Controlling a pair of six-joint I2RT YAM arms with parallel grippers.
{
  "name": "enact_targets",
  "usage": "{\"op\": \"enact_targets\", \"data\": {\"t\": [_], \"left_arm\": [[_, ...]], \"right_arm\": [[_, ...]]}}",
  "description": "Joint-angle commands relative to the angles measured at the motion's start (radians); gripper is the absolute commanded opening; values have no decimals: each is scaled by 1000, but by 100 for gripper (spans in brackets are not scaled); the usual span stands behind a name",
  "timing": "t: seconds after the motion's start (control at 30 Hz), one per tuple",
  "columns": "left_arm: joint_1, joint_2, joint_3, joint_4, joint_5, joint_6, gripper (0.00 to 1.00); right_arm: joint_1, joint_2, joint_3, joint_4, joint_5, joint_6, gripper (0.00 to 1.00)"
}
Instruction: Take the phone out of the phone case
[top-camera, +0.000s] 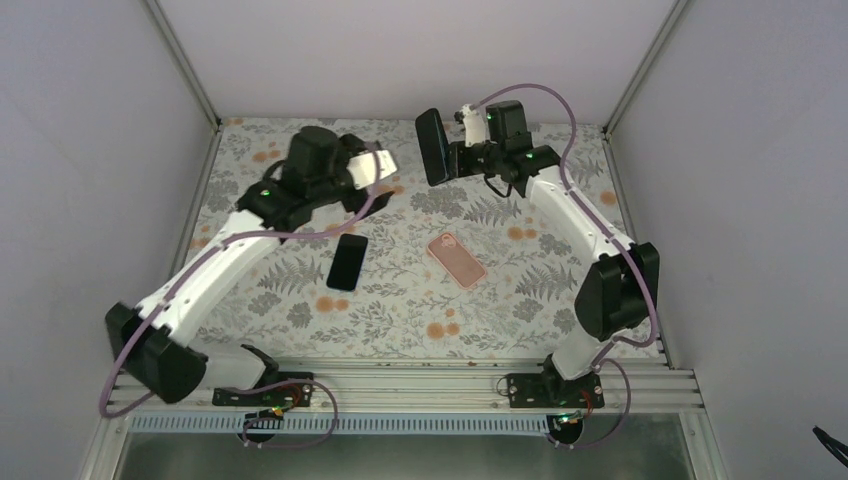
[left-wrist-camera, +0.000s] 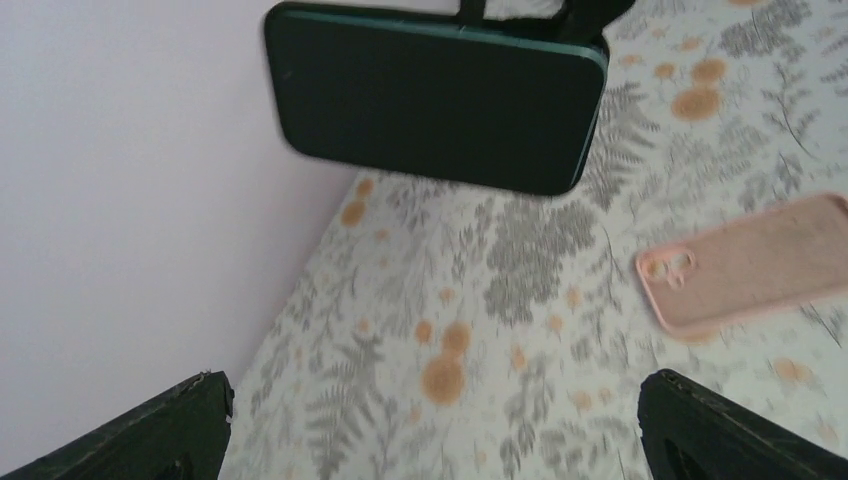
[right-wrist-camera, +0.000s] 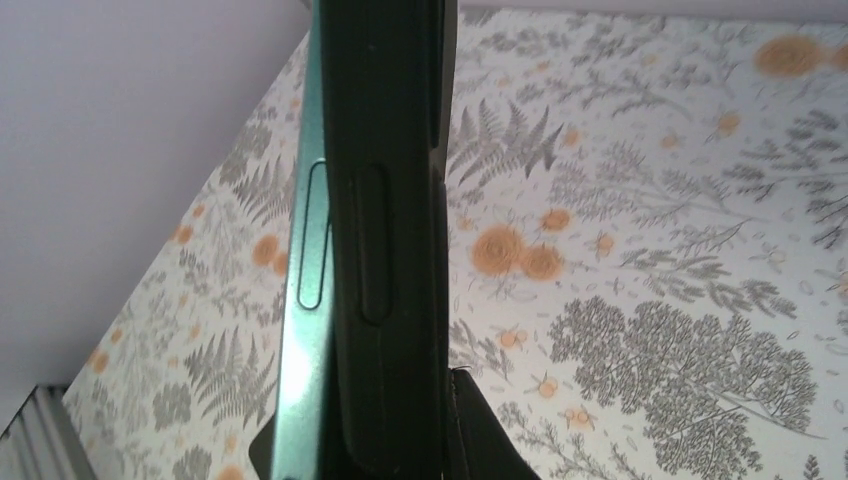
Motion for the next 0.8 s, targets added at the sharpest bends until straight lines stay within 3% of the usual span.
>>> {"op": "enact_targets", "data": {"t": [0.0, 0.3, 0.57, 0.77], "left_arm": [[-97, 103, 19, 257, -101, -66, 100], [-181, 208, -33, 511, -136, -85, 100], [-184, 341, 99, 512, -56, -134, 100], [-184, 376, 104, 597, -19, -178, 100]], "right_arm": [[4, -56, 52, 111, 130, 139, 3], [5, -85, 54, 108, 162, 131, 3], [-4, -113, 39, 110, 190, 107, 3], [-14, -116, 35, 110, 179, 100, 3]]}}
